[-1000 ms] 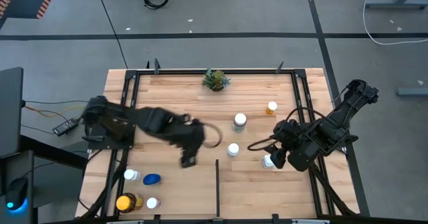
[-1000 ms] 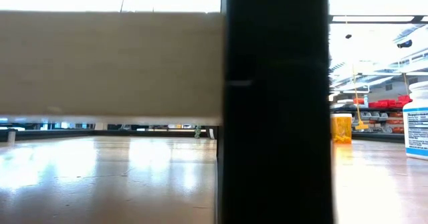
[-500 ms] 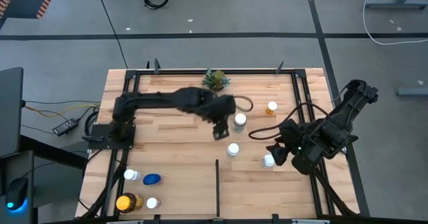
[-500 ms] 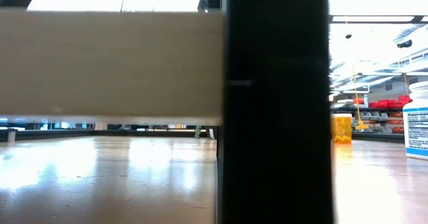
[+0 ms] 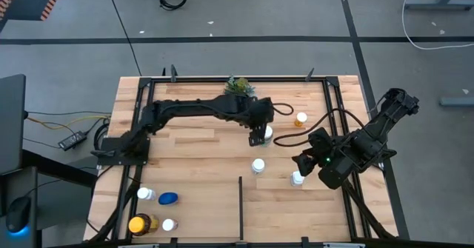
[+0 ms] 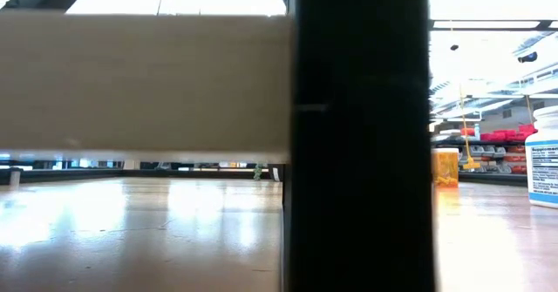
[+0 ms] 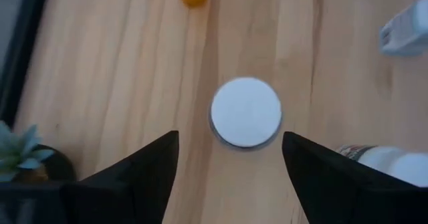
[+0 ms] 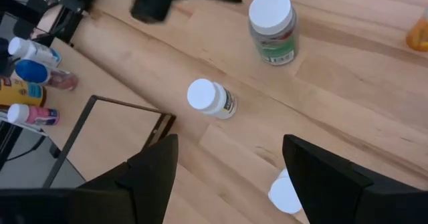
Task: Pick and place medicine bottles onto shelf by color
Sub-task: Put the white and green medicine bottle on the shelf
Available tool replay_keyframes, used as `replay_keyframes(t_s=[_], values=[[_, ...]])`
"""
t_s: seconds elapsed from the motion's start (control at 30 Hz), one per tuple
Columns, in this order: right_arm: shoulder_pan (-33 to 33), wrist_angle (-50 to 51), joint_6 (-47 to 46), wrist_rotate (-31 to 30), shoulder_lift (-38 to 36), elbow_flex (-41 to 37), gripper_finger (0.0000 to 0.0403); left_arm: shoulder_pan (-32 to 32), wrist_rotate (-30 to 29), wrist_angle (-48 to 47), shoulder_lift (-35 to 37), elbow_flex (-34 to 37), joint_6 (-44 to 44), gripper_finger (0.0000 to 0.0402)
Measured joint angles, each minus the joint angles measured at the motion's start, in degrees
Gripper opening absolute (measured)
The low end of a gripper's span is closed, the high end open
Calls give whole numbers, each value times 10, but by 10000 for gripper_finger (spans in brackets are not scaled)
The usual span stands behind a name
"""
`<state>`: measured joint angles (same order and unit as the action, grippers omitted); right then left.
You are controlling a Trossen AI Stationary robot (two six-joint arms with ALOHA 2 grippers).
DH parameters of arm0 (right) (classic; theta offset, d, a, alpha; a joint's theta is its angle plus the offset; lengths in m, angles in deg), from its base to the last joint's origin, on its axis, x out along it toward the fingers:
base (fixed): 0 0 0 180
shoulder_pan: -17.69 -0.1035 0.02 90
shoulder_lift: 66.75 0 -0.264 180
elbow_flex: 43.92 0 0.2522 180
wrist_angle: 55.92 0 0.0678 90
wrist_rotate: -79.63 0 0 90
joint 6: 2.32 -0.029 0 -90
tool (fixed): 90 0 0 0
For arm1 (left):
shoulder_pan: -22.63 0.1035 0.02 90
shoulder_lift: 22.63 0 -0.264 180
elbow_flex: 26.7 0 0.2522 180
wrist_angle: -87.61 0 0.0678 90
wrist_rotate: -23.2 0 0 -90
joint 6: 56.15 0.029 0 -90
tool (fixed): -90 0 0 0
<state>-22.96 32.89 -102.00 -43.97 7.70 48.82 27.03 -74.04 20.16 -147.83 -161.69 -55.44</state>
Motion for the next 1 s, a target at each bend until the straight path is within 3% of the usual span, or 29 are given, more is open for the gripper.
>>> replay_keyframes(t_s=[0.5, 1.0], values=[[0, 0, -22, 8, 0, 0, 276, -4, 1, 76, -34, 0, 0, 362], [0, -1, -30, 17, 0, 0, 276, -7, 25, 62, -78, 1, -31, 353]])
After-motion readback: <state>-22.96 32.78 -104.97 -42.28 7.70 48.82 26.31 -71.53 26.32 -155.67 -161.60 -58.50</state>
